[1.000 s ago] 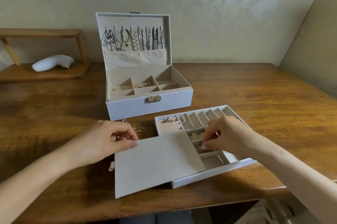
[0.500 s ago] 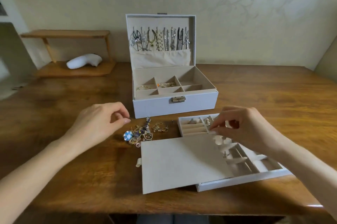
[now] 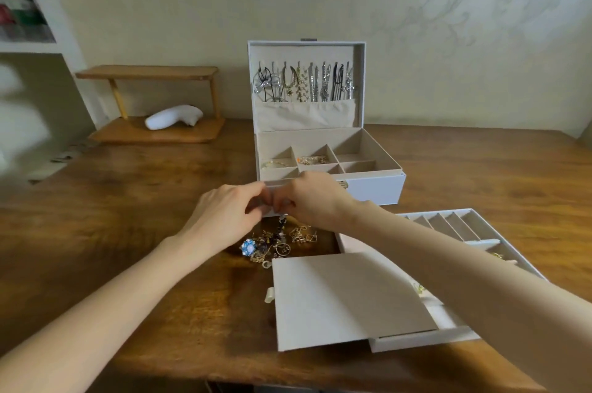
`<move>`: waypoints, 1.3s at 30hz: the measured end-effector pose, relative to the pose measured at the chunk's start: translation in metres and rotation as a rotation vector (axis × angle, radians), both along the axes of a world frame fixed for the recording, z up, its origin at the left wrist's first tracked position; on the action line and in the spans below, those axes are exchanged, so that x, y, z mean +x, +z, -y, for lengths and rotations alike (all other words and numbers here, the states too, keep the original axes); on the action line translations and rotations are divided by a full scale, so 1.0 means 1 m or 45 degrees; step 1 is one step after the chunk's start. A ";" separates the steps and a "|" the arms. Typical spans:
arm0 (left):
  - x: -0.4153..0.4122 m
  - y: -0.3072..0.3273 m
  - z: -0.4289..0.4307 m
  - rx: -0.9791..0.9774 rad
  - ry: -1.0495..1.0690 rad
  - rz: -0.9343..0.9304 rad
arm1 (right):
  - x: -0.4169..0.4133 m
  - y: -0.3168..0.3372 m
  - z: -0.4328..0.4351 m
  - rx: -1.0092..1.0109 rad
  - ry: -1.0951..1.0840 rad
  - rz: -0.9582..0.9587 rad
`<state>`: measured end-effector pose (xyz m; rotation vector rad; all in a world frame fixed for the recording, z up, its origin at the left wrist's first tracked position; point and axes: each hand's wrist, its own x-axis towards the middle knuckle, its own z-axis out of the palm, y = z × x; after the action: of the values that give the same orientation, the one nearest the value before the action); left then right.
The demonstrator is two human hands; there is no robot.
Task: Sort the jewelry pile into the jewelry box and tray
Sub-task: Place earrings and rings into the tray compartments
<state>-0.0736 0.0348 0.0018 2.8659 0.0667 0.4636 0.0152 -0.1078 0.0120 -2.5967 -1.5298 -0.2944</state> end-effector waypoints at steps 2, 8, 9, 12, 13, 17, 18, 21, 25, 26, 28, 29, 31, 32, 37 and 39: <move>-0.002 -0.001 0.000 0.000 -0.010 0.004 | -0.001 0.001 -0.002 -0.088 0.012 0.073; -0.007 -0.004 -0.002 -0.129 -0.018 0.131 | -0.003 0.001 0.003 0.006 0.056 0.104; -0.008 -0.004 -0.002 -0.172 -0.030 0.172 | -0.002 0.001 0.008 0.110 0.047 0.055; -0.011 -0.001 -0.001 -0.240 -0.068 0.300 | 0.002 0.002 0.021 0.482 -0.060 -0.244; -0.011 0.000 0.000 -0.254 -0.076 0.308 | 0.001 0.002 0.024 0.586 -0.080 -0.372; -0.009 0.005 0.017 -0.605 -0.134 0.133 | -0.008 0.005 0.033 0.896 -0.074 -0.885; -0.007 0.006 0.021 -0.787 -0.150 0.071 | -0.010 0.005 0.034 0.938 -0.073 -0.976; -0.005 0.013 0.029 -1.214 -0.164 -0.010 | -0.012 0.005 0.039 1.037 -0.032 -1.197; -0.003 0.018 0.032 -1.444 -0.194 -0.027 | -0.012 0.005 0.046 1.097 0.029 -1.334; -0.002 0.019 0.034 -1.467 -0.197 -0.028 | -0.012 0.005 0.048 1.102 0.034 -1.353; -0.001 0.021 0.037 -1.470 -0.193 -0.013 | -0.013 0.006 0.053 1.106 0.041 -1.398; 0.000 0.022 0.039 -1.439 -0.191 0.004 | -0.013 0.006 0.056 1.103 0.049 -1.434; 0.001 0.024 0.044 -1.337 -0.206 0.056 | -0.012 0.006 0.064 1.085 0.064 -1.523; 0.001 0.025 0.047 -1.291 -0.225 0.081 | -0.010 0.007 0.068 1.073 0.064 -1.575; 0.003 0.027 0.059 -1.121 -0.316 0.086 | -0.011 0.009 0.088 1.106 0.057 -1.731; 0.005 0.027 0.063 -1.036 -0.324 0.096 | -0.013 0.011 0.093 1.118 0.011 -1.657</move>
<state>-0.0690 -0.0285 0.0286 2.0226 -0.1012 0.3757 0.0020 -0.2005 0.0228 -1.4357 -0.6494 0.5261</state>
